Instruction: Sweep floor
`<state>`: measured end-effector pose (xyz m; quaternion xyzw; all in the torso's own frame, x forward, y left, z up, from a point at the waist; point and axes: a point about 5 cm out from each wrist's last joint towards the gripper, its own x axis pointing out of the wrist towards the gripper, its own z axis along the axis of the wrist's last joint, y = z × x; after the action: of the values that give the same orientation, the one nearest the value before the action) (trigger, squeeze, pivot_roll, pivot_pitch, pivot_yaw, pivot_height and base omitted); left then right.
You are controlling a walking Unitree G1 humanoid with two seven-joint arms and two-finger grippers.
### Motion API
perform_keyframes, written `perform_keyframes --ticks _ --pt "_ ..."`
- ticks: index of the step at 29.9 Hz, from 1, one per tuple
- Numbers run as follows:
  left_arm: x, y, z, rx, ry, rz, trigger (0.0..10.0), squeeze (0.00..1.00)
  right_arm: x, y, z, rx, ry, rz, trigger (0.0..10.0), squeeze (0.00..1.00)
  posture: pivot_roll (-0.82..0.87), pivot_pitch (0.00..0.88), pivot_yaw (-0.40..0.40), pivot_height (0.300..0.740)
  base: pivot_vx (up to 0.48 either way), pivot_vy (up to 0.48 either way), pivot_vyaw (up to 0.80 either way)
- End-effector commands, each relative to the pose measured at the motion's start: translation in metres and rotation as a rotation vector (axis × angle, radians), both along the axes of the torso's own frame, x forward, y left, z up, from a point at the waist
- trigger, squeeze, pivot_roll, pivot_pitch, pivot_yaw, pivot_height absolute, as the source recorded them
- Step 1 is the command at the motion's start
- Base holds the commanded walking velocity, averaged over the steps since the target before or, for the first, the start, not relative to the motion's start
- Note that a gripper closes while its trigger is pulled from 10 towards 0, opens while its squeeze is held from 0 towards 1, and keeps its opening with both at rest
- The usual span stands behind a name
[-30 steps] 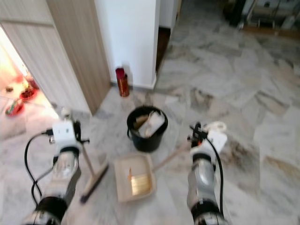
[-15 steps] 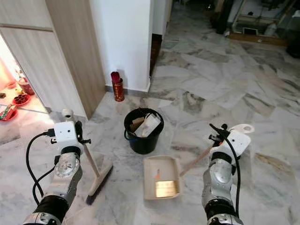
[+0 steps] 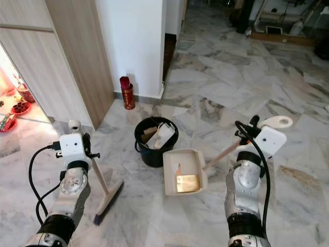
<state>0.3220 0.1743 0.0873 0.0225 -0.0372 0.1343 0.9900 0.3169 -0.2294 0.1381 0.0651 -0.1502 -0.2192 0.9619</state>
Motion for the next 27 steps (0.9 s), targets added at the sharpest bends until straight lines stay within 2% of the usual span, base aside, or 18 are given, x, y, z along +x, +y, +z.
perform_keyframes --ticks 1,10,14,21,24,27 --pt "0.004 0.000 0.006 0.011 -0.023 -0.005 10.0 0.00 -0.001 0.004 0.021 -0.001 -0.082 0.015 10.0 0.00 -0.01 0.028 -0.004 0.740 0.000 0.000 0.00" --pt "0.006 -0.001 0.007 0.013 -0.022 -0.010 10.0 0.00 -0.014 0.010 0.034 0.012 -0.060 0.051 10.0 0.00 -0.02 0.027 0.001 0.740 0.000 0.000 0.00" --pt "0.006 -0.001 0.007 0.017 -0.024 -0.017 10.0 0.00 -0.018 0.014 0.055 0.088 -0.120 0.076 10.0 0.00 -0.02 0.024 0.006 0.740 0.000 0.000 0.00" --pt "0.007 -0.002 0.010 0.025 -0.039 -0.028 10.0 0.00 -0.018 0.028 0.079 0.080 -0.188 0.135 10.0 0.00 -0.01 0.022 0.010 0.740 0.000 0.000 0.00" --pt "0.007 -0.002 0.010 0.025 -0.039 -0.027 10.0 0.00 -0.018 0.029 0.081 0.075 -0.191 0.140 10.0 0.00 -0.01 0.023 0.011 0.740 0.000 0.000 0.00" --pt "0.007 -0.001 0.009 0.025 -0.036 -0.027 10.0 0.00 -0.019 0.039 0.093 0.027 -0.223 0.172 10.0 0.00 -0.01 0.026 0.017 0.740 0.000 0.000 0.00"
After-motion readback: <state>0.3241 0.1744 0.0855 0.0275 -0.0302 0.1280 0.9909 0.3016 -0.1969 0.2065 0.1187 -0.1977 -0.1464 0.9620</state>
